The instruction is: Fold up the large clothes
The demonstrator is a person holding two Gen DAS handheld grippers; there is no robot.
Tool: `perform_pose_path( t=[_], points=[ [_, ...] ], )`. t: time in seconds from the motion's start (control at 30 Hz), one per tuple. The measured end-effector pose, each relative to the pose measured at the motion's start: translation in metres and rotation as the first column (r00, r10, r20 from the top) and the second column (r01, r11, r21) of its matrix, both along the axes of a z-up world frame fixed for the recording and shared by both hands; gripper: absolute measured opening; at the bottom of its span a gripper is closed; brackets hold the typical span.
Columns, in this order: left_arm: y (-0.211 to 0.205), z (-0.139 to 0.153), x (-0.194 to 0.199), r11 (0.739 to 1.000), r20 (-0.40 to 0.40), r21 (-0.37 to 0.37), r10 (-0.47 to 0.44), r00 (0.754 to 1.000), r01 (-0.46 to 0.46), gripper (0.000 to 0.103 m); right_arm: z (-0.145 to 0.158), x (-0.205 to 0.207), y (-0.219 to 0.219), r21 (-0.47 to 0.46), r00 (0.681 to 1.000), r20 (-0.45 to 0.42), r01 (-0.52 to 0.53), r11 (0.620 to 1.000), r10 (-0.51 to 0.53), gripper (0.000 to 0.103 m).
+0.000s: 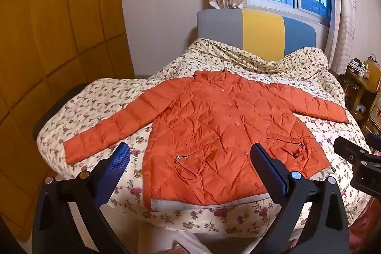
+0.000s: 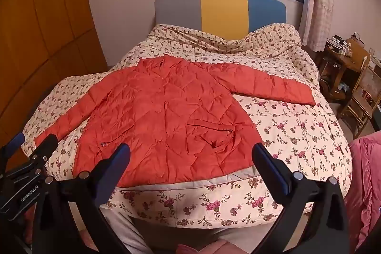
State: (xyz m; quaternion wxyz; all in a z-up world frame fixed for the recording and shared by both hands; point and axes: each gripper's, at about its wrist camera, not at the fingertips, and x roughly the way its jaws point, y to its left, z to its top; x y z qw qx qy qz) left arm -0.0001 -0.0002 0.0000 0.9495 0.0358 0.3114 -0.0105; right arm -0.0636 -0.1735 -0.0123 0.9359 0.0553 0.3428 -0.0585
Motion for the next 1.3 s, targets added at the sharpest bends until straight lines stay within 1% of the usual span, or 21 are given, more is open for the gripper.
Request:
perform_pose_path(
  t=[0.47,0.73,1.3],
  points=[
    [-0.001,0.005,0.002,1.0,-0.017,-0.013,-0.003,1.0,0.003,0.1,-0.003,0.002,-0.003,0.002,1.0,-0.016,-0.002,1.0,0.002,0.101],
    [0.002,-0.006,0.001,1.0,-0.021,-0.013,0.001,1.0,-0.001,0.1,-0.005,0.005,-0.005,0.005,0.999,-0.033,0.006,1.0,-0.006,0.101],
    [-0.002,-0.01,0.001,1.0,-0.028,-0.009,-0.002,1.0,0.001,0.1,-0.008,0.009,-0.005,0.006,0.999,-0.049,0.007,1.0,-0.007,0.101]
  ],
)
